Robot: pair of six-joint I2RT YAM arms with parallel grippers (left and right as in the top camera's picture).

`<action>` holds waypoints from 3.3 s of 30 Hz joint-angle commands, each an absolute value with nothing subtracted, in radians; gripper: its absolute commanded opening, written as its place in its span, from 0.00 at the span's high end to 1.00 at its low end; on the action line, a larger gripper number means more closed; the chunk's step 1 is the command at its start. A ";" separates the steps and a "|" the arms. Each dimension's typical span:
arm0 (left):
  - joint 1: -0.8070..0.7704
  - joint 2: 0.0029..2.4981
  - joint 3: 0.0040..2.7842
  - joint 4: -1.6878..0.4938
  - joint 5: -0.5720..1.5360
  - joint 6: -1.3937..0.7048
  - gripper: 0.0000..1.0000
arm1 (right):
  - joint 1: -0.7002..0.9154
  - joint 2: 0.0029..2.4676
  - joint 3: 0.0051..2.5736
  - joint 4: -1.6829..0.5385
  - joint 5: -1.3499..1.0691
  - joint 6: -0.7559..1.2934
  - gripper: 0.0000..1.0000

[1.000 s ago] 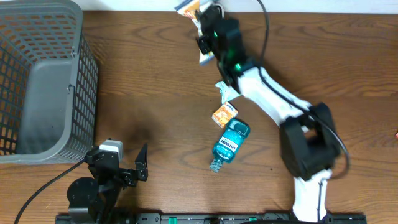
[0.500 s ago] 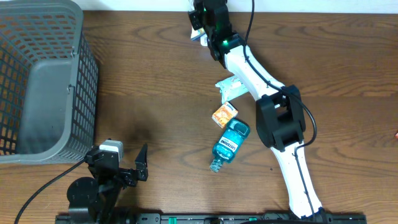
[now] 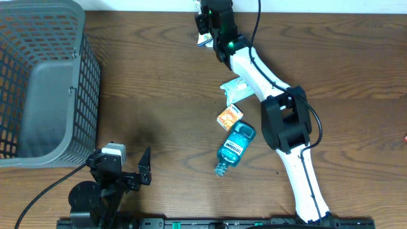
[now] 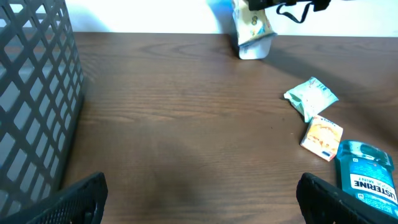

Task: Scan the item barcode
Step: 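Carry the snack bag to the white scanner and hold it there, then move the snack bag right past the table edge, then reach the right gripper to the light-blue Zappy wipes pack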

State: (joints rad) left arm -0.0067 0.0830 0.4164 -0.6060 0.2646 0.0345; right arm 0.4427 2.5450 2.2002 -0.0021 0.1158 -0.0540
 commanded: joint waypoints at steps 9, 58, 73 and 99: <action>-0.002 0.079 0.426 -0.606 0.277 0.048 0.03 | 0.364 2.107 2.233 -0.647 0.332 -0.065 0.99; -0.002 0.079 0.426 -0.606 0.277 0.048 0.03 | -0.598 1.937 2.080 -1.063 -0.772 0.292 0.01; -0.002 0.079 0.426 -0.606 0.277 0.048 0.03 | 0.022 1.925 2.079 -1.173 -0.256 0.253 0.01; -0.002 0.079 0.426 -0.606 0.277 0.048 0.03 | 0.544 2.452 2.078 -1.193 0.387 0.126 0.59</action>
State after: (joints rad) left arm -0.0067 0.0830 0.4164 -0.6056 0.2642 0.0345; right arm 0.5465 2.4187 2.0750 -1.1892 0.3397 0.1284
